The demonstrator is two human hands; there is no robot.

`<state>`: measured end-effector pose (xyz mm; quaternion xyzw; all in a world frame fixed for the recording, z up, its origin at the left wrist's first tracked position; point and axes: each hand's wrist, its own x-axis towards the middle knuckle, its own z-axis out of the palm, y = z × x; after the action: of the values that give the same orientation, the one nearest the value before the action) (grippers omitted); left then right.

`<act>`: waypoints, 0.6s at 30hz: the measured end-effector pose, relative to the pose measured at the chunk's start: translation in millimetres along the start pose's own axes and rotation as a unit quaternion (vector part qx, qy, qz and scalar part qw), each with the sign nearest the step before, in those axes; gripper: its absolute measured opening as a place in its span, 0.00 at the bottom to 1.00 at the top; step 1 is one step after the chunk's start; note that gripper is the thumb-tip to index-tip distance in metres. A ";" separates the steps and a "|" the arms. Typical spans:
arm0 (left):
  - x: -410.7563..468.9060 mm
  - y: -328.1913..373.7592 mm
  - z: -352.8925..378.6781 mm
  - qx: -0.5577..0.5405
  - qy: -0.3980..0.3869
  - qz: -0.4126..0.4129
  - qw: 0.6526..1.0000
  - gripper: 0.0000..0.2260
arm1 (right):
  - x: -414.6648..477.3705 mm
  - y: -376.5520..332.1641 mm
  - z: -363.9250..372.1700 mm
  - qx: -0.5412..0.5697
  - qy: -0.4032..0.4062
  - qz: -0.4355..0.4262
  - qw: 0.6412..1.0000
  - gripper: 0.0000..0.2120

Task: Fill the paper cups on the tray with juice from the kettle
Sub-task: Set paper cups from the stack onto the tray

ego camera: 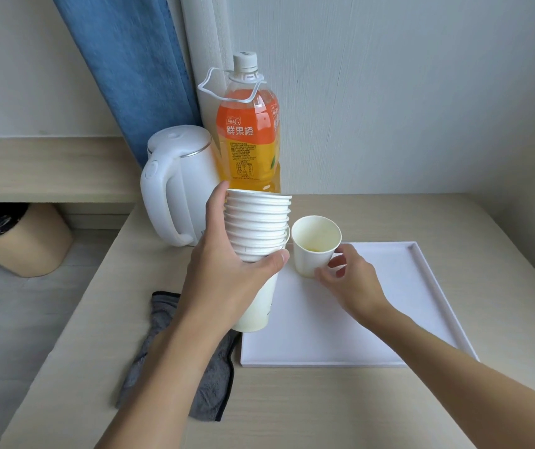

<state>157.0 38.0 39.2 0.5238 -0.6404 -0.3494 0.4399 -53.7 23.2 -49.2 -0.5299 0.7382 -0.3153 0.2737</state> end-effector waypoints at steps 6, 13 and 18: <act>-1.5 1.9 0.8 0.000 -0.001 -0.008 1.000 0.44 | 2.2 0.8 3.7 -0.019 0.014 0.003 1.000 0.22; -2.0 2.2 0.7 -0.003 -0.004 -0.009 1.000 0.46 | 3.7 0.9 6.4 -0.053 0.019 0.003 0.998 0.20; -1.6 3.4 1.8 -0.002 -0.003 -0.011 1.000 0.46 | 5.8 0.6 6.6 -0.069 0.018 0.000 0.997 0.18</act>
<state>154.2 40.2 41.3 0.5287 -0.6352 -0.3568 0.4356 -50.9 16.6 -54.4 -0.5421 0.7627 -0.2732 0.2232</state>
